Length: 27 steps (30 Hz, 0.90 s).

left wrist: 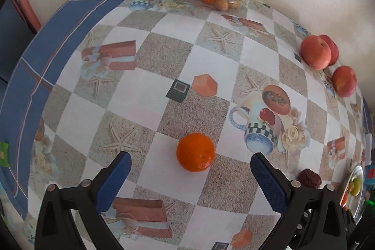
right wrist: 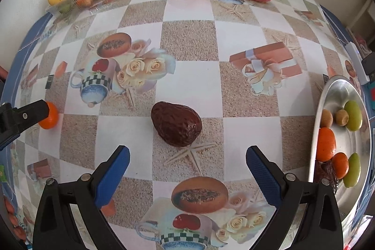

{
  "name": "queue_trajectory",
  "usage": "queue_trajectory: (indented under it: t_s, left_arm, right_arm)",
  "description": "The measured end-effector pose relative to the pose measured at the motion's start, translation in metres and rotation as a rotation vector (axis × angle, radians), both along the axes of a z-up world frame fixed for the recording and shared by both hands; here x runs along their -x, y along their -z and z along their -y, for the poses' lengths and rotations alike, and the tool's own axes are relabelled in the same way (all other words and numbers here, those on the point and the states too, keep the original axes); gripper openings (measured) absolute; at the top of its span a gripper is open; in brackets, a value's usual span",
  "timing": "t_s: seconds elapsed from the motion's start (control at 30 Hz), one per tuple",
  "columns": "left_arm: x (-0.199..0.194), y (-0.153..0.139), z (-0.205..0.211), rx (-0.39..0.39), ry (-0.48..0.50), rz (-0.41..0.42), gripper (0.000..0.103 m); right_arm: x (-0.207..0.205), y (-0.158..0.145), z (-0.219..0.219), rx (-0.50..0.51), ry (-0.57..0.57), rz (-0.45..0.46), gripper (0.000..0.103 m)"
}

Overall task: Organize fruits
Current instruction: 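Move the left tool to the mandarin orange while the right tool approaches the last date, then grasp the mandarin orange with the left tool while the right tool grasps the date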

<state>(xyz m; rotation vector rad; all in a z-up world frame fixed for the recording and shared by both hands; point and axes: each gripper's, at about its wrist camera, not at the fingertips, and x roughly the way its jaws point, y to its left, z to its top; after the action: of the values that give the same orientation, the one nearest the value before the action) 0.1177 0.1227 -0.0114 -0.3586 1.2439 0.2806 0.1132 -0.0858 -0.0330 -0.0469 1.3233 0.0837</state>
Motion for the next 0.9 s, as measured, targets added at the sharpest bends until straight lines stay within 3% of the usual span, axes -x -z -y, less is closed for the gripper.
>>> queue_trajectory:
  t_s: [0.07,0.2,0.33,0.37,0.4,0.43,0.5,0.53,0.9]
  left_arm:
    - [0.000,0.003,-0.002,0.018,-0.013,0.001,0.099]
    - [0.000,0.007,-0.006,0.052,-0.029,-0.002,0.081]
    - [0.000,0.008,-0.005,0.078,-0.018,0.002,0.046]
    - [0.000,0.008,-0.005,0.082,-0.015,0.000,0.042]
    - [0.000,0.009,-0.005,0.087,-0.014,-0.001,0.039]
    - [0.000,0.009,-0.004,0.088,-0.016,0.001,0.038]
    - [0.001,0.008,-0.004,0.101,-0.017,0.009,0.038]
    - [0.002,0.008,-0.005,0.110,-0.018,0.011,0.037]
    - [0.005,-0.015,0.026,0.156,0.029,0.065,0.037]
  right_arm:
    - [-0.002,0.002,0.000,0.014,0.002,0.014,0.099]
    - [-0.006,0.004,0.002,-0.009,-0.010,0.016,0.099]
    - [-0.007,-0.005,-0.001,0.017,-0.032,0.080,0.098]
    - [-0.007,-0.007,-0.002,0.010,-0.041,0.092,0.095]
    - [-0.007,-0.008,-0.004,0.002,-0.047,0.097,0.083]
    - [-0.007,-0.010,-0.006,-0.005,-0.057,0.099,0.064]
    - [-0.006,-0.009,-0.006,-0.008,-0.062,0.098,0.046]
    - [-0.006,-0.008,-0.006,-0.014,-0.064,0.092,0.042]
    - [0.002,-0.029,0.004,-0.088,-0.061,0.130,0.042]
